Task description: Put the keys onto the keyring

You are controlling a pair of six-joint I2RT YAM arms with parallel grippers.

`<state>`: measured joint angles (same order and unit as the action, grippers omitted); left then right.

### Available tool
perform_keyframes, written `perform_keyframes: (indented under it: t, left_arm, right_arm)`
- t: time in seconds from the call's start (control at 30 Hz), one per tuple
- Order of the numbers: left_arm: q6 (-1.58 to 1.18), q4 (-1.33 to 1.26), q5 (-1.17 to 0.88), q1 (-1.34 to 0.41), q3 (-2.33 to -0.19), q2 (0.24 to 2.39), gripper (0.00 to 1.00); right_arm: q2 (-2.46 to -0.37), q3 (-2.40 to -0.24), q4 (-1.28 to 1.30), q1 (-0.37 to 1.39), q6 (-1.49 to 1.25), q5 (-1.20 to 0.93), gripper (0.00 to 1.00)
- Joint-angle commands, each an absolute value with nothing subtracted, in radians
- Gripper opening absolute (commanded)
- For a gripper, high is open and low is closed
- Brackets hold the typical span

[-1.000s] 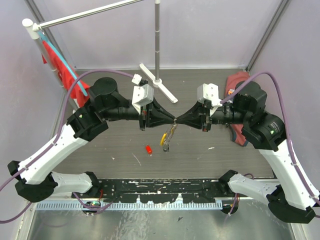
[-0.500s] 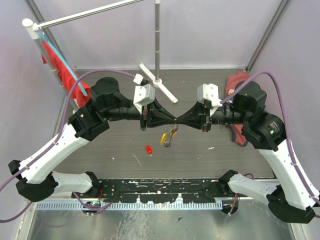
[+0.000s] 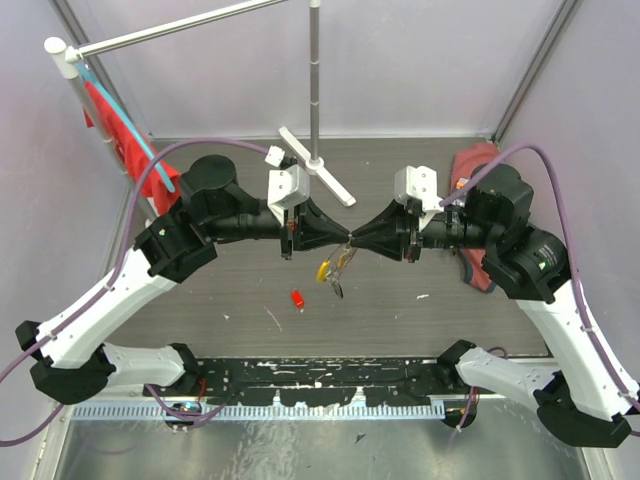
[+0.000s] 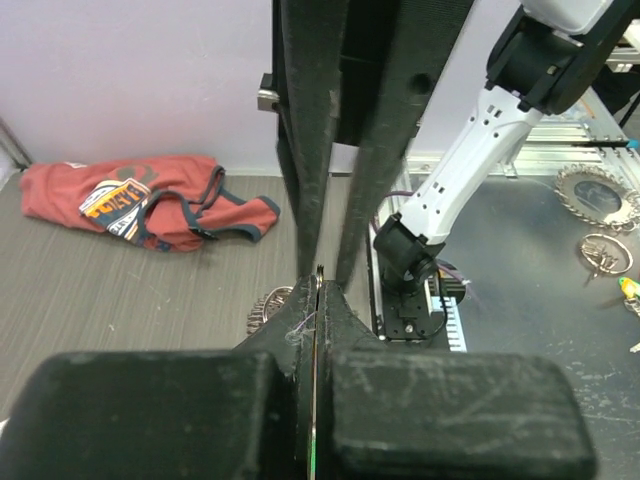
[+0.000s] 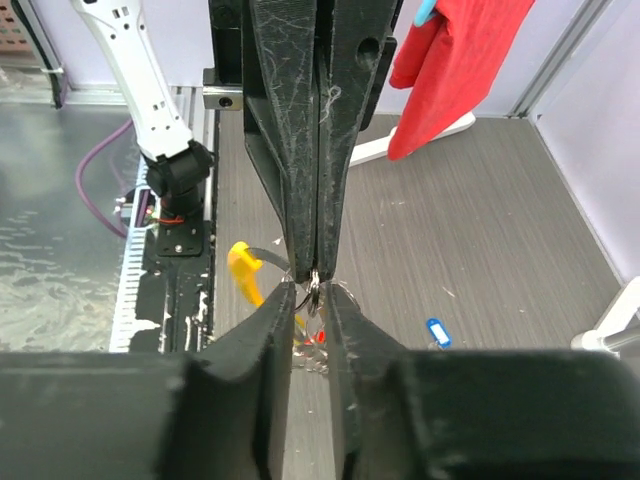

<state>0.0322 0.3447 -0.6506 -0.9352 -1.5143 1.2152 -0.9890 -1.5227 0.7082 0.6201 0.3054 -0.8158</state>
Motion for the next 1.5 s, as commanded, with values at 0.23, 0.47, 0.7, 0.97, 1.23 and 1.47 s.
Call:
perform_keyframes:
  t: [0.23,0.47,0.7,0.97,1.23,1.47]
  left_arm:
    - [-0.004,0.285,-0.523,-0.938,-1.46,1.151,0.0]
    - [-0.031,0.213,-0.582,-0.939,-1.437,1.125,0.0]
    - [-0.047,0.195,-0.593,-0.939,-1.438,1.129,0.0]
    - [-0.057,0.189,-0.612,-0.939,-1.444,1.14,0.0]
    - [-0.058,0.188,-0.615,-0.938,-1.447,1.144,0.0]
    - [-0.058,0.186,-0.618,-0.939,-1.449,1.151,0.0]
  right_arm:
    - [-0.872,-1.469,0.571,0.623,0.246,-0.701,0.46]
    - [-0.868,-1.436,0.575,0.622,0.238,-0.704,0.32]
    - [-0.883,-1.421,0.539,0.623,0.238,-0.721,0.42]
    - [-0.904,-1.419,0.494,0.623,0.223,-0.76,0.4]
    - [-0.926,-1.421,0.482,0.623,0.205,-0.812,0.33]
    - [-0.933,-1.423,0.474,0.621,0.192,-0.832,0.29]
